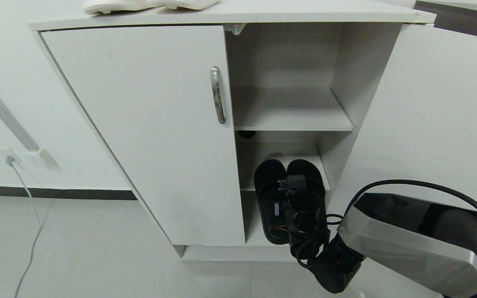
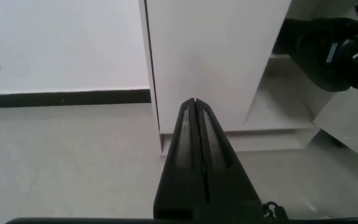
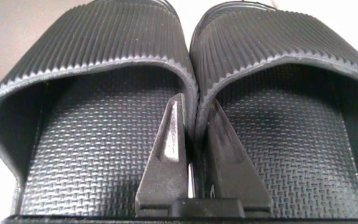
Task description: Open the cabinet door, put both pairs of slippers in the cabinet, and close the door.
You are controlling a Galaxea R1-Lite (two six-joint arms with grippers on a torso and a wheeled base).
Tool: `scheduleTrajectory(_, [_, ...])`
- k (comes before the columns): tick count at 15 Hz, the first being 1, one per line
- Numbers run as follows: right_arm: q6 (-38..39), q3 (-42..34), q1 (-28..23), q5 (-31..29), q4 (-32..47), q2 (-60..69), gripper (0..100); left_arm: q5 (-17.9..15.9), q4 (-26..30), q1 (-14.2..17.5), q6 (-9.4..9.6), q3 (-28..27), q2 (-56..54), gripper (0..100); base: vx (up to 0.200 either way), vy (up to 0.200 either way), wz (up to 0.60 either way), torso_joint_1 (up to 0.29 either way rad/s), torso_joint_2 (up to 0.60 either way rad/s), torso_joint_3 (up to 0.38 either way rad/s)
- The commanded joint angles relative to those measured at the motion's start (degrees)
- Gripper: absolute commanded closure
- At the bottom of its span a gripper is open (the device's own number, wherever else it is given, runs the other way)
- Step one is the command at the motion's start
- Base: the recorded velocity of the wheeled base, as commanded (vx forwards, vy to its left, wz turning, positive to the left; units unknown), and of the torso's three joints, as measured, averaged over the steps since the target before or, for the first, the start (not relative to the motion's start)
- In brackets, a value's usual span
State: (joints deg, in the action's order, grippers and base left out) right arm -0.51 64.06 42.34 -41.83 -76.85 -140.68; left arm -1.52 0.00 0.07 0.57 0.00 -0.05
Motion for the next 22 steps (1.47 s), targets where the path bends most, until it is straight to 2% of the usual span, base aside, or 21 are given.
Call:
scheduleTrajectory(1, [0.0,0.0,-0.1,0.0,0.0,0.2,100,0.0,0.0,0.0,-0.05,0.0,0.0,100,0.000,0.000,0.00,0.000,0.00,0.000])
scheduleTrajectory(6, [-0.1,0.7,-0.6,0.7,1.1,0.0,100,0.0,0.0,0.0,-0.05,0.0,0.0,100,0.000,0.000,0.00,0.000,0.00,0.000])
scheduleTrajectory(8, [-0.2,3.0,-1.6,1.6,4.7,-0.4,100,0.0,0.0,0.0,-0.05,0.0,0.0,100,0.000,0.000,0.00,0.000,0.00,0.000])
scheduleTrajectory(14, [0.2,19.3,-5.9,5.5,18.6,-5.5,100,0.0,0.0,0.0,-0.05,0.0,0.0,100,0.000,0.000,0.00,0.000,0.00,0.000])
scheduleTrajectory(17, [0.3,22.5,-5.9,5.5,21.0,-6.4,100,0.0,0.0,0.0,-0.05,0.0,0.0,100,0.000,0.000,0.00,0.000,0.00,0.000])
scheduleTrajectory(18, [3.7,28.7,-5.9,6.5,27.4,-7.5,100,0.1,0.0,0.0,-0.05,0.0,0.0,100,0.000,0.000,0.00,0.000,0.00,0.000])
scheduleTrajectory(19, [5.3,31.2,-6.0,7.0,30.5,-7.9,100,0.1,0.0,0.0,-0.05,0.0,0.0,100,0.000,0.000,0.00,0.000,0.00,0.000])
scheduleTrajectory(22, [6.5,40.6,-7.0,7.5,34.4,-11.8,100,0.0,0.0,0.0,-0.05,0.0,0.0,100,0.000,0.000,0.00,0.000,0.00,0.000])
